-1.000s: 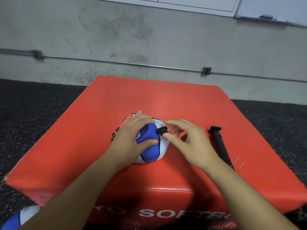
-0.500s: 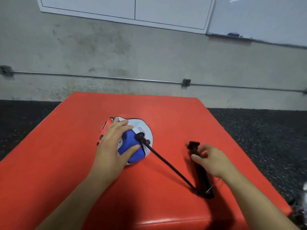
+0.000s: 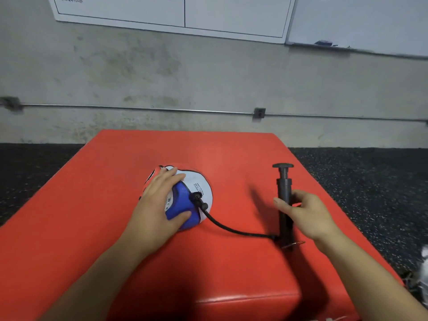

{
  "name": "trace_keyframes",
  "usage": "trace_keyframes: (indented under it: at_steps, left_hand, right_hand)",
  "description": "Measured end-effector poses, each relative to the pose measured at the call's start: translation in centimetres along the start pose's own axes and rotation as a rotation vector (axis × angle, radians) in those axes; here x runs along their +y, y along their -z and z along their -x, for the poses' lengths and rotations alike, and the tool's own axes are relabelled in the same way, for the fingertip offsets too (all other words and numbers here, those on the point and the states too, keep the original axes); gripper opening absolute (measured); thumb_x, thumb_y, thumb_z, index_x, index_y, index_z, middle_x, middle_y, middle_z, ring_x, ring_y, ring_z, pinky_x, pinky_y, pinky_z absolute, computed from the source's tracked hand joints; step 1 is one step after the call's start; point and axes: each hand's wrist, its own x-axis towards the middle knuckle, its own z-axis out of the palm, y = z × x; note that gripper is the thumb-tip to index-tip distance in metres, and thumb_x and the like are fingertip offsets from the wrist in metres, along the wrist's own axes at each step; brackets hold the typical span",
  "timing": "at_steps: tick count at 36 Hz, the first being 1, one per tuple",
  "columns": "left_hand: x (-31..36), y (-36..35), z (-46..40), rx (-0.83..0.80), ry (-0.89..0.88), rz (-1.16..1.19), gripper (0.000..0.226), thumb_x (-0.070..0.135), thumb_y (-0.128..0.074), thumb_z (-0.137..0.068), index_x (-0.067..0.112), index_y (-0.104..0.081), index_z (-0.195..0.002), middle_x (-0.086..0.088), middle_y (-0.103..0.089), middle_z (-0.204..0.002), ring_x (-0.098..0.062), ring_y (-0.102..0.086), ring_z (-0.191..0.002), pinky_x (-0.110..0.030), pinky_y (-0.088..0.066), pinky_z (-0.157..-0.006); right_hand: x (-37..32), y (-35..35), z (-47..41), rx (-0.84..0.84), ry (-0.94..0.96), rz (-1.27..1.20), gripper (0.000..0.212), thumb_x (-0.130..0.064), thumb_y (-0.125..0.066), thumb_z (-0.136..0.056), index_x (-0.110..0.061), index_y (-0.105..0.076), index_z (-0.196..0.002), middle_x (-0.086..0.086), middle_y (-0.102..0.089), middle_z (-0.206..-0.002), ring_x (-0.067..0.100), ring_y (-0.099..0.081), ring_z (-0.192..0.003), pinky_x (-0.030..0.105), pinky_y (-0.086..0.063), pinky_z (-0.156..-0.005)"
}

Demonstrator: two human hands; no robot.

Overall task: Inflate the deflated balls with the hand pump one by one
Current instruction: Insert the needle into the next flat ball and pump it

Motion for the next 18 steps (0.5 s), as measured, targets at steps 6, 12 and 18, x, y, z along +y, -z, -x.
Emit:
trace_keyframes:
  at_steps: [6,12,18]
  left_hand:
    - [1.5,0.8,1.0,0.018,-0.041,0.013,0.079,0.019,-0.069,-0.073,0.02,-0.053,-0.15,0.009,-0.043,-0.16,-0.004,-0.026,-0.155,-0.017,-0.016,-0.125]
    - [6.2,0.2,1.7,0.042,-0.102,0.046,0.067,0.027,-0.073,-0.082,0.022,-0.056,-0.147,0.019,-0.045,-0.155,-0.005,-0.032,-0.153,-0.021,-0.022,-0.125]
    - [11.9,-2.6,3.8,-0.061,-0.139,0.082,0.064,0.044,-0.067,-0.089,0.034,-0.05,-0.15,0.031,-0.042,-0.154,0.005,-0.027,-0.152,-0.017,-0.021,-0.123]
  right_hand:
    - [-0.2,1.3,1.7,0.025,0.028,-0.084,0.017,-0.026,-0.081,-0.09,-0.018,-0.069,-0.099,0.004,-0.072,-0.091,0.022,-0.062,-0.064,0.045,-0.057,-0.064]
    - [0.4,2.7,4.3,0.002,0.054,-0.103,0.018,-0.024,-0.085,-0.087,-0.017,-0.071,-0.097,0.006,-0.072,-0.089,0.018,-0.059,-0.06,0.025,-0.051,-0.052]
    - [0.6,3.4,6.7,0.0,0.084,-0.119,0.02,-0.023,-0.086,-0.086,-0.017,-0.069,-0.095,0.003,-0.071,-0.089,0.017,-0.062,-0.055,0.027,-0.05,-0.053]
